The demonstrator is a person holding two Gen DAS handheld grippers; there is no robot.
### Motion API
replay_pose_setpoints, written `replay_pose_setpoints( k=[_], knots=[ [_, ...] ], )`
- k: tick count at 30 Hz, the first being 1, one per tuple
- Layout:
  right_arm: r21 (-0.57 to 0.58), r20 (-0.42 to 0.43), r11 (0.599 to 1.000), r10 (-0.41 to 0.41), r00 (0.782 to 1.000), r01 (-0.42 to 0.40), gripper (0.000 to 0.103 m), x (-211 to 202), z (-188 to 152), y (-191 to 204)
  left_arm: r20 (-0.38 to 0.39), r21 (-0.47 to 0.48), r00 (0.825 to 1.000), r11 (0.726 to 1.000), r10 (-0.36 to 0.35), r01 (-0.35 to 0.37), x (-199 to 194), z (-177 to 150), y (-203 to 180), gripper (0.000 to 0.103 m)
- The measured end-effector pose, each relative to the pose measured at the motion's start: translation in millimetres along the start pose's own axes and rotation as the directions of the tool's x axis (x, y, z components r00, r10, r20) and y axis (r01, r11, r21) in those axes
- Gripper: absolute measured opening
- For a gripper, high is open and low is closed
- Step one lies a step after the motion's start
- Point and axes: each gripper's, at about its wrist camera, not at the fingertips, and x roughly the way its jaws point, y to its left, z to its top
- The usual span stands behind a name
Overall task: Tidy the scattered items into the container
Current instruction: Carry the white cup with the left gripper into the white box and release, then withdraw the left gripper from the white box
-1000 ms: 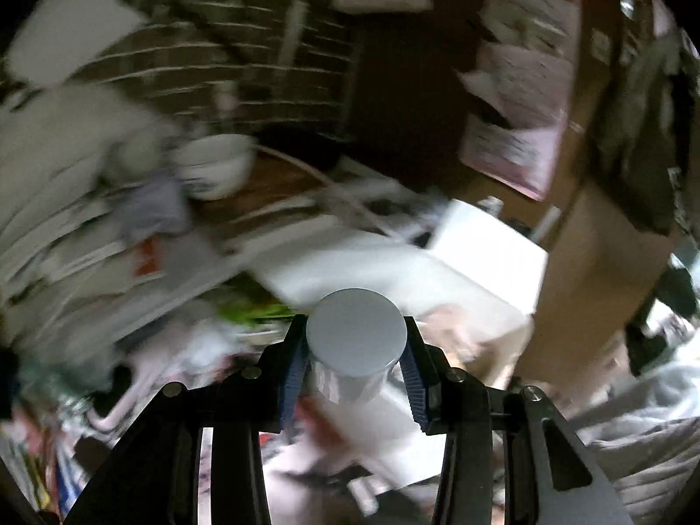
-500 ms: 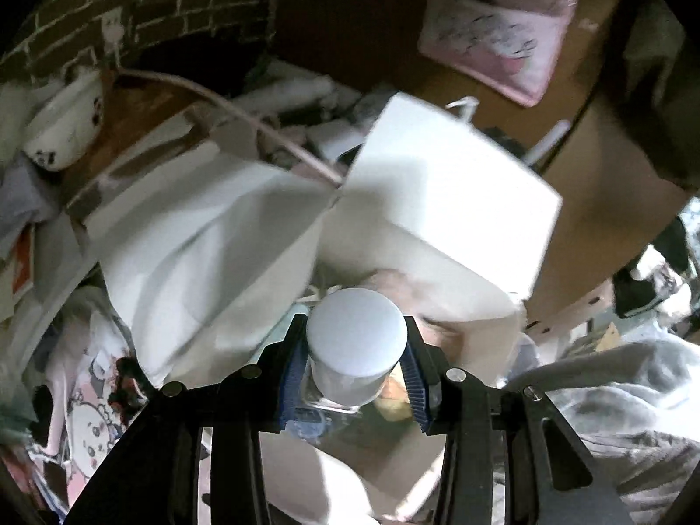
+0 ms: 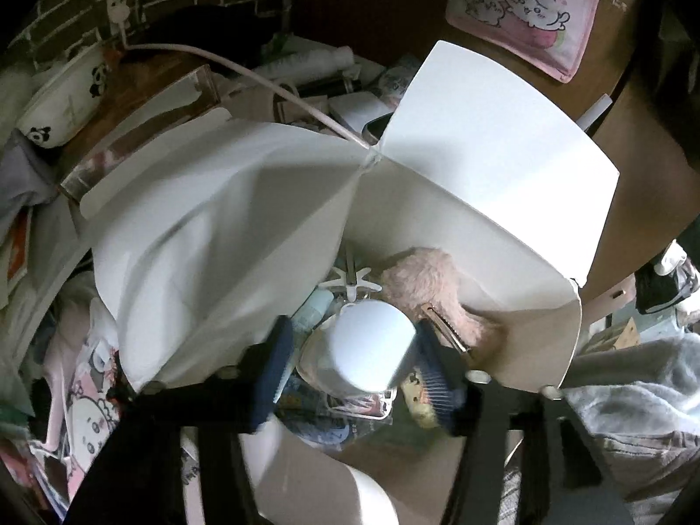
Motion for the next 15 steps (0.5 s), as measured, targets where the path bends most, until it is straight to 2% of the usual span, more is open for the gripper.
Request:
replay_pose_setpoints(
  k=[1,3,6,11,15],
  knots=[
    [0.0,-0.001,1.0,-0.003,1.0,0.003,0.091,0.5,0.1,-0.7,0.001,0.0,1.0,1.0,-0.004,0.004,-0.3,0.4,-0.2,0.065],
    [0.003,-0.005,1.0,-0.004,1.0,0.004,0.091,1.9,0.2,-1.9,0.012,0.0,1.0,1.0,-0.012,0.012,-3.6,1.1,-0.6,0.079],
    [0.005,-0.008,1.0,-0.009,1.0,0.009,0.091,3.6,0.0,-3.6,0.046,-0.007,0.999,1.0,-0.03,0.03,-12.7,1.8,-1.2,0.092],
    [0.01,-0.006,1.0,-0.019,1.0,0.019,0.091,4.7,0.5,-6.6,0.114,-0.02,0.993,0.999,-0.035,0.038,-42.9,-2.7,-0.7,0.096],
    [0.019,0.006,1.0,-0.024,1.0,0.024,0.091,2.6,2.0,-9.3,0.204,-0.05,0.979,0.999,0.012,-0.001,-88.1,-18.5,5.5,0.101]
  ],
)
